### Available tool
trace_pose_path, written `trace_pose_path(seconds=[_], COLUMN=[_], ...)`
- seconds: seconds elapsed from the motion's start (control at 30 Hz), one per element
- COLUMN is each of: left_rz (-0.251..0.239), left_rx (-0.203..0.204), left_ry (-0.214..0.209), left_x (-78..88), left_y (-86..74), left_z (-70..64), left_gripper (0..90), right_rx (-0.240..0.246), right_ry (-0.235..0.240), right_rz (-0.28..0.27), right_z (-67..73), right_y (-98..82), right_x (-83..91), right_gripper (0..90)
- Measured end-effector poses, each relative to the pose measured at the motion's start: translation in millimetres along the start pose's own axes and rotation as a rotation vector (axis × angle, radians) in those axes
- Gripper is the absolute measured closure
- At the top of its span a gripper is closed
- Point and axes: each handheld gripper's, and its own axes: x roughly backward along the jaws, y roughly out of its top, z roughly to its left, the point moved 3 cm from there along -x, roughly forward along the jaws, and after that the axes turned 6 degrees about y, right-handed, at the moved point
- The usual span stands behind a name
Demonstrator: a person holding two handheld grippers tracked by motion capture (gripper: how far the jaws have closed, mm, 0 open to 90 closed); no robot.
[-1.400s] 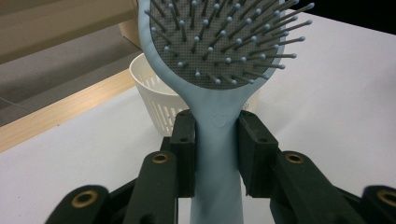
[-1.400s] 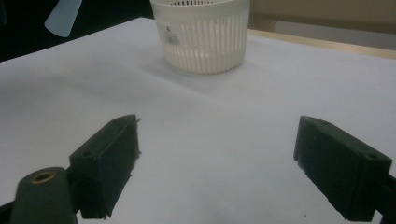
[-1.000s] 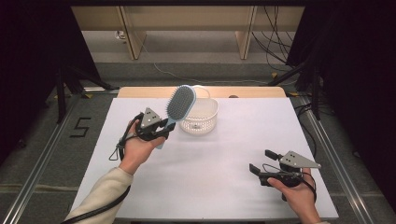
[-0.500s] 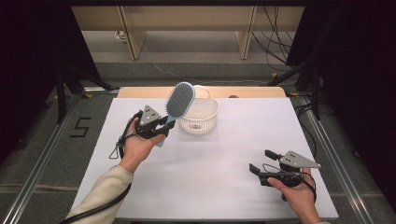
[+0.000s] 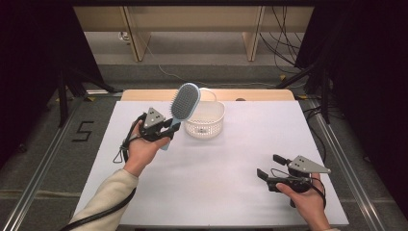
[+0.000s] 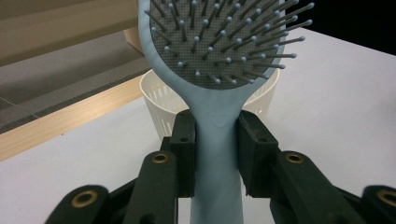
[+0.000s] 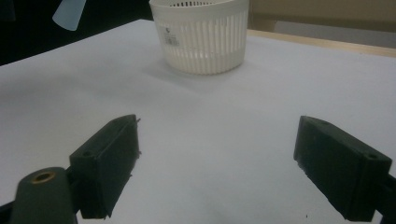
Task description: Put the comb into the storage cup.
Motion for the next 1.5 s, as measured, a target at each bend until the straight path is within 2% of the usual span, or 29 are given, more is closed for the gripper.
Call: trace_pose_path(seconds=[0.3, 0.47, 0.67, 1.07, 1.2, 1.5], left_rz=[-0.003, -0.009, -0.013, -0.024, -0.033, -0.034], left_rx=[-0.002, 0.011, 0.007, 0.0, 0.014, 0.012], left_ry=[-0.004, -0.007, -0.022, -0.016, -0.016, -0.015], left_x=[-3.6, -5.0, -7.7, -13.1, -14.7, -18.1], left_y=[1.0, 3.9, 7.3, 14.1, 14.6, 18.1], left_z=[-0.7, 1.2, 0.2, 1.4, 0.6, -0.1], left_gripper=[69.7, 69.8, 69.8, 69.7, 69.7, 69.8], right_rx=[-0.001, -0.001, 0.0, -0.001, 0.001, -0.003], right_ry=[0.0, 0.003, 0.01, 0.011, 0.011, 0.012], right_rz=[-0.005, -0.016, -0.012, -0.009, -0.013, -0.012], right_z=[-0.3, 0.2, 0.4, 0.1, 0.2, 0.2], right_y=[0.3, 1.1, 0.4, -0.2, 0.4, 0.0], right_x=[0.3, 0.6, -0.2, -0.8, -0.3, -0.8], right_gripper=[15.0, 14.1, 14.2, 14.3, 14.3, 14.3])
